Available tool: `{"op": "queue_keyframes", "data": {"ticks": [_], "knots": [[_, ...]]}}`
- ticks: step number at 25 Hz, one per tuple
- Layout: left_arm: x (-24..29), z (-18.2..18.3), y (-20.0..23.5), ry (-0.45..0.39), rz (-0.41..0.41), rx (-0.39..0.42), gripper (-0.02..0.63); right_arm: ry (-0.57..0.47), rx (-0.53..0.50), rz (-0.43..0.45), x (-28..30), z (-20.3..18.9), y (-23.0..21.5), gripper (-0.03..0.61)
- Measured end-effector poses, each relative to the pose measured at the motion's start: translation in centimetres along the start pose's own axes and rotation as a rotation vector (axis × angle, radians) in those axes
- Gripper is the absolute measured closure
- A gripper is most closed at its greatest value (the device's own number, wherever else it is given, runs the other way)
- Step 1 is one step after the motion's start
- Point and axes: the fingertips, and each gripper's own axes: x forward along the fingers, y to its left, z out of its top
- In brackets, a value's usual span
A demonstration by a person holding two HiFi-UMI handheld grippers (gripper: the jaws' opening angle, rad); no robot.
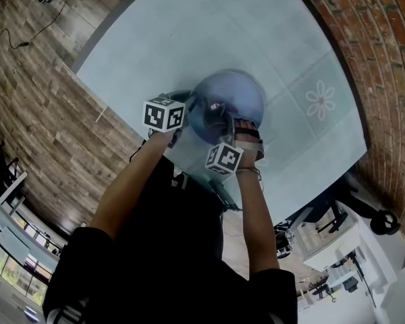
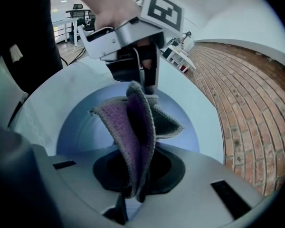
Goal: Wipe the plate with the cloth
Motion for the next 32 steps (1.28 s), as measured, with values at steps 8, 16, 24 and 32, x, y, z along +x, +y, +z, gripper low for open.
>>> {"op": "queue_keyframes", "data": {"ticks": [8,16,24,32], "knots": [[0.0,0.0,0.0,0.000,0.001,-0.002,0.571,-0.041,-0.052,0.131,-1.8,0.8,5.4,0.525],[0.0,-0.2,-0.1,0.001,-0.001,0.001,0.571,0.019,-0.052,0.344,-3.8,-1.5,6.8,0.525],[0.0,-0.1,-0.1,0.002,-0.002,0.005,0.571,-0.143,0.167,0.054,-4.2,-1.5,-2.3,0.523],[0.2,-0.1,-0.2,0.004,-0.004,0.001,0.571,-0.068,0.119,-0.094,0.1,-3.6,-8.4,0.523]]}}
